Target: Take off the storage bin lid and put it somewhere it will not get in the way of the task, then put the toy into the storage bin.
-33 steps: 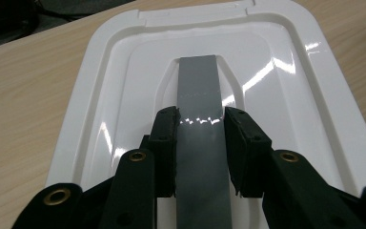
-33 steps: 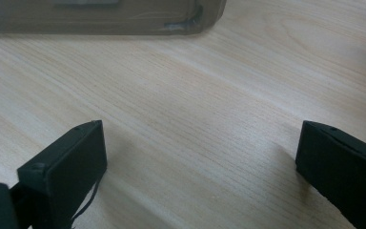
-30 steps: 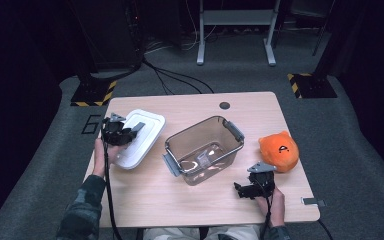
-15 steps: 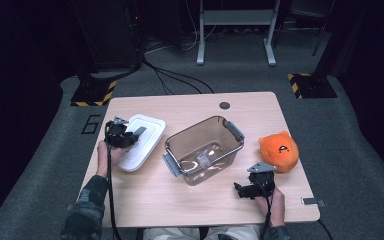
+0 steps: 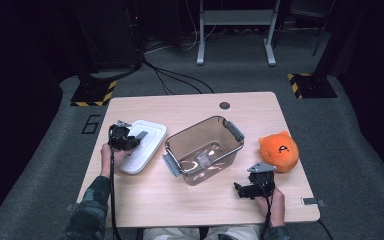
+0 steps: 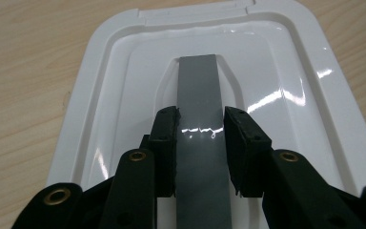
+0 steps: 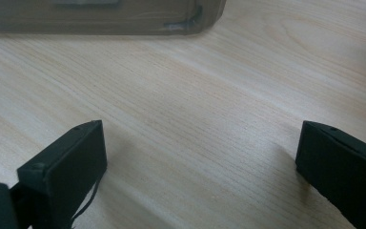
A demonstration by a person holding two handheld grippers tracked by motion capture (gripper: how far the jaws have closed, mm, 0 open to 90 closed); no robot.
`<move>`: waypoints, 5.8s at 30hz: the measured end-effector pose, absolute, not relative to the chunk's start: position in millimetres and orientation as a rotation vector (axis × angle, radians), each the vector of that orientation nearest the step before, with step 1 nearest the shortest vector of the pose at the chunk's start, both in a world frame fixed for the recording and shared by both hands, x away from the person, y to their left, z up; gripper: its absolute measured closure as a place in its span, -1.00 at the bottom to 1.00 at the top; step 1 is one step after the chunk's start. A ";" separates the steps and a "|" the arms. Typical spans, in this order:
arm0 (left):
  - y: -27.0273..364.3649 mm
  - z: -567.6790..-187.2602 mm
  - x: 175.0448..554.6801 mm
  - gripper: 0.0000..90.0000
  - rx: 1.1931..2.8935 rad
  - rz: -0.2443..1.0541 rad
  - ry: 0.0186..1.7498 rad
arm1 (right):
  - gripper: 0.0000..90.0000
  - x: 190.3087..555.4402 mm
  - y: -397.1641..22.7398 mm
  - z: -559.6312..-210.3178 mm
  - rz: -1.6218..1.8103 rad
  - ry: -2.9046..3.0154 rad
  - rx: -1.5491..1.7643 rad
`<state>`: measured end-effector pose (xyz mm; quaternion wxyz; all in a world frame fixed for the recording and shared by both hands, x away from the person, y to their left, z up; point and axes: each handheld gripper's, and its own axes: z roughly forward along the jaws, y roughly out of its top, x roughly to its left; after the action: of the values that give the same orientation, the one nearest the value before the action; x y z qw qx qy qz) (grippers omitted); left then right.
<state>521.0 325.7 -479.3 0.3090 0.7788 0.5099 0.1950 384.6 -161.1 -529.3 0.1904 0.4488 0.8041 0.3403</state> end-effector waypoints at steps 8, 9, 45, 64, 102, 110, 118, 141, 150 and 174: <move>321.9 -489.9 525.2 0.47 2.072 0.496 1.356 | -0.95 384.7 -161.2 -529.4 0.956 2.260 1.258; 322.0 -490.3 525.5 0.47 2.085 0.489 1.354 | -0.95 384.7 -161.2 -529.3 0.956 2.260 1.258; 315.5 -467.8 486.2 -0.68 2.029 0.543 1.285 | -0.95 384.7 -161.2 -529.3 0.955 2.259 1.259; 288.9 -481.6 425.5 -0.77 2.096 0.576 1.140 | -0.95 384.8 -161.3 -529.3 0.955 2.260 1.258; 250.1 -529.4 383.9 -0.88 2.137 0.468 1.067 | -1.00 383.0 -159.6 -529.0 0.917 2.217 1.275; 249.5 -529.7 383.8 -0.88 2.130 0.471 1.069 | -0.97 376.9 -159.2 -523.7 0.947 2.182 1.292; 249.3 -529.7 383.7 -0.88 2.130 0.473 1.070 | -0.95 370.9 -164.0 -497.0 0.935 2.168 1.270; 249.5 -529.6 384.0 -0.88 2.134 0.472 1.072 | -0.92 383.6 -180.7 -441.6 0.922 2.119 1.262; 249.5 -529.6 383.9 -0.88 2.135 0.471 1.070 | -0.92 390.2 -189.1 -424.2 0.909 2.090 1.262; 249.3 -530.0 383.9 -0.88 2.129 0.475 1.070 | -0.95 437.8 -233.1 -417.3 0.758 2.031 1.441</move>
<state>383.9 249.3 -530.0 0.3484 0.8213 0.4128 0.1833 437.8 -233.1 -417.3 0.2661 0.5336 0.7521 0.2807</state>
